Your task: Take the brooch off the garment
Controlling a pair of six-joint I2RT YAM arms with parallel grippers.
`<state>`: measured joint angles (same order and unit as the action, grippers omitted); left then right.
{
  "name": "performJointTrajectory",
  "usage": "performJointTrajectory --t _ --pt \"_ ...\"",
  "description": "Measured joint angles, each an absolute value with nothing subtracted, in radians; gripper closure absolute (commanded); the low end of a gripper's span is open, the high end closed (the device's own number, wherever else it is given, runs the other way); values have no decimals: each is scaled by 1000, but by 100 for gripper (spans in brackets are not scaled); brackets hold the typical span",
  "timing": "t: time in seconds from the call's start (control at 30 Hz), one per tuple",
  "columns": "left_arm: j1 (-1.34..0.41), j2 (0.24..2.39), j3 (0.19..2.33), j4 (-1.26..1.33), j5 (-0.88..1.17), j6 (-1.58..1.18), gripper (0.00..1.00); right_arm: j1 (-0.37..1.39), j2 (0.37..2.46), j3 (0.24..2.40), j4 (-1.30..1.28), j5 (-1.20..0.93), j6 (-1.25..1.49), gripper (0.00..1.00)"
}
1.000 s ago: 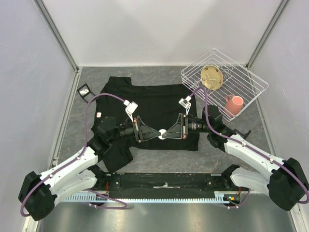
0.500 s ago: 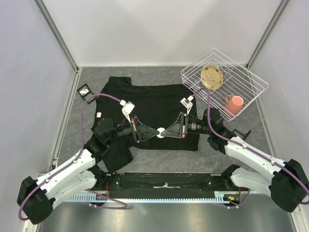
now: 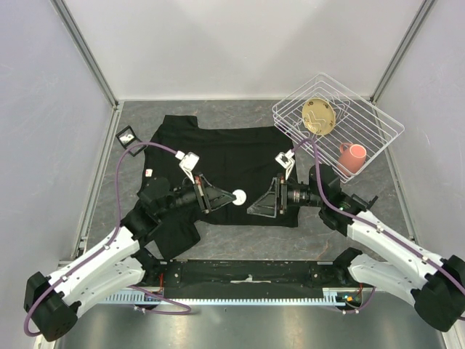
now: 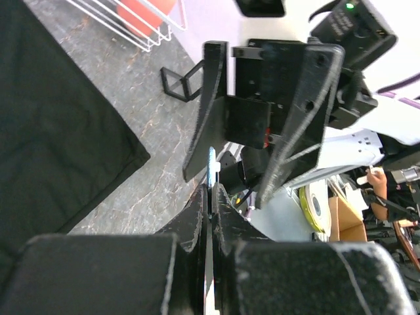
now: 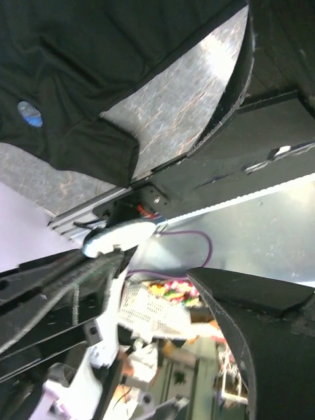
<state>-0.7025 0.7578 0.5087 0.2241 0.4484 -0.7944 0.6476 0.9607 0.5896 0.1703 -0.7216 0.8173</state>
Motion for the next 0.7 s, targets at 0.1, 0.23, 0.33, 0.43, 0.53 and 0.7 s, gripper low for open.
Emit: performJointTrajectory --t 0.1,0.23,0.33,0.43,0.53,0.7 --pt "-702 785 545 155 426 -807 98 648 931 631 34 -716 679 23" --pt "-701 857 632 26 398 -878 98 659 877 692 -126 -596 463 25" --pt "-696 897 688 -81 379 -960 98 699 835 699 -155 -456 322 32" --pt "-690 913 706 -142 375 -1042 98 775 802 686 -122 -323 196 38" --pt "-682 915 706 -170 393 -1110 98 848 768 630 -14 -254 72 43" --pt "-669 910 701 -164 431 -1190 98 894 751 534 121 -219 -67 55"
